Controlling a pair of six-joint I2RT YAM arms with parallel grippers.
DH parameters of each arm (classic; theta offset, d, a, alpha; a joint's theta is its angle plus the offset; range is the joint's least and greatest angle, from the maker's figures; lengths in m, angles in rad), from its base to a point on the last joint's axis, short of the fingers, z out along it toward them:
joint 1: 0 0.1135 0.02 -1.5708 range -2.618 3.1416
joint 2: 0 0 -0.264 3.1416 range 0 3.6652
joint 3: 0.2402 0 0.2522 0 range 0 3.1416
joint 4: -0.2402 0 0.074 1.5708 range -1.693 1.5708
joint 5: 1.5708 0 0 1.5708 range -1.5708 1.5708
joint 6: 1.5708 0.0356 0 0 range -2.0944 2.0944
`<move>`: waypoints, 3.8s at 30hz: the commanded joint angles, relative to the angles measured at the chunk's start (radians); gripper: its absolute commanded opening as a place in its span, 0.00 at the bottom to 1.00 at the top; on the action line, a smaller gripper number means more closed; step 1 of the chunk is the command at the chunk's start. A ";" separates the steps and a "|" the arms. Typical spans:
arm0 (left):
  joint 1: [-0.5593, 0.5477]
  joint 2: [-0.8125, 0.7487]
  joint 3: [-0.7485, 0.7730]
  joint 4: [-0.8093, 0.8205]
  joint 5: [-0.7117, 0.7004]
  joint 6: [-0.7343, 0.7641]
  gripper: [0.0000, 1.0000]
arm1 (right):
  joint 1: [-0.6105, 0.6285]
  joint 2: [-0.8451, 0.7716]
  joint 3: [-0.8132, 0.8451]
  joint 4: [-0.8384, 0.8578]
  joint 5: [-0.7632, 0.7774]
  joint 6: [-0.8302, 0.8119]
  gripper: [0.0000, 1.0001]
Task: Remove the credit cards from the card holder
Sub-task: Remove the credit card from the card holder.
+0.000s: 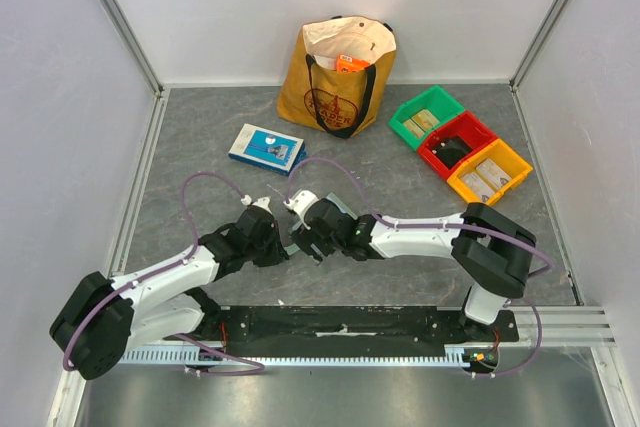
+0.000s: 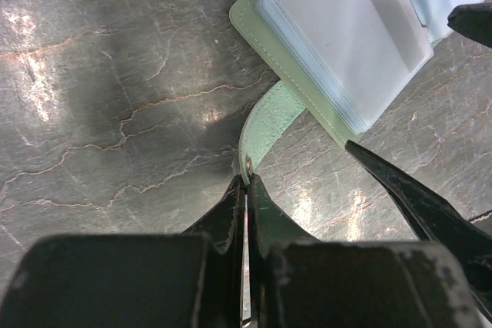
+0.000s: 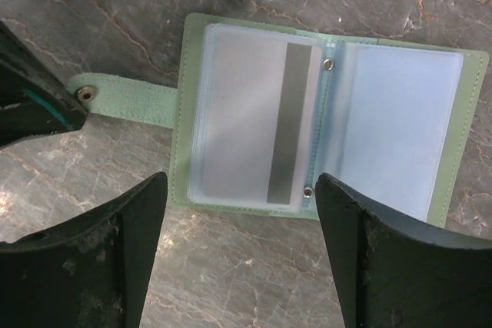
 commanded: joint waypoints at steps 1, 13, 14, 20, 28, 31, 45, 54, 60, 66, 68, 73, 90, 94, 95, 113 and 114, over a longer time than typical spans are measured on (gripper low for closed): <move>0.000 -0.018 -0.008 -0.012 -0.020 -0.012 0.02 | 0.000 0.032 0.052 0.007 0.064 -0.020 0.84; 0.000 -0.036 -0.018 -0.024 -0.008 -0.010 0.02 | 0.002 0.003 0.066 -0.030 0.131 -0.005 0.66; 0.000 -0.039 -0.019 -0.026 -0.008 -0.010 0.02 | 0.002 0.003 0.069 -0.033 0.125 -0.008 0.66; 0.000 -0.044 -0.021 -0.026 -0.008 -0.012 0.02 | 0.005 0.003 0.075 -0.007 -0.004 -0.006 0.73; 0.000 -0.047 -0.025 -0.026 -0.009 -0.013 0.02 | 0.006 0.057 0.089 -0.010 0.045 -0.006 0.77; 0.000 -0.045 -0.025 -0.026 -0.006 -0.013 0.02 | 0.006 0.069 0.097 -0.018 0.050 -0.008 0.77; 0.000 -0.061 -0.025 -0.033 -0.005 -0.013 0.02 | 0.005 0.100 0.124 -0.044 0.074 0.000 0.77; -0.002 -0.079 -0.032 -0.049 -0.005 -0.013 0.02 | 0.002 0.057 0.135 -0.084 0.130 0.000 0.70; -0.002 -0.074 -0.035 -0.049 -0.005 -0.012 0.02 | -0.021 0.026 0.143 -0.091 0.069 0.014 0.70; 0.000 -0.073 -0.036 -0.047 -0.005 -0.010 0.02 | -0.055 0.021 0.138 -0.091 0.022 0.026 0.76; -0.002 -0.073 -0.036 -0.047 -0.005 -0.010 0.02 | -0.061 0.020 0.138 -0.090 0.004 0.026 0.77; 0.000 -0.070 -0.036 -0.044 -0.005 -0.010 0.02 | -0.072 0.014 0.135 -0.082 -0.065 0.031 0.79; 0.000 -0.079 -0.039 -0.046 -0.005 -0.010 0.02 | -0.202 -0.038 0.075 -0.068 -0.090 0.064 0.80; 0.000 -0.084 -0.038 -0.052 -0.005 -0.010 0.02 | -0.222 -0.017 0.077 -0.091 -0.016 0.092 0.80; 0.000 -0.085 -0.038 -0.053 -0.006 -0.010 0.02 | -0.227 -0.014 0.077 -0.104 0.017 0.100 0.80; 0.117 0.084 0.162 -0.059 -0.146 0.051 0.21 | -0.264 -0.052 0.066 -0.055 -0.128 0.120 0.59; 0.118 0.082 0.183 -0.064 -0.152 0.056 0.26 | -0.267 -0.051 0.065 -0.047 -0.139 0.126 0.56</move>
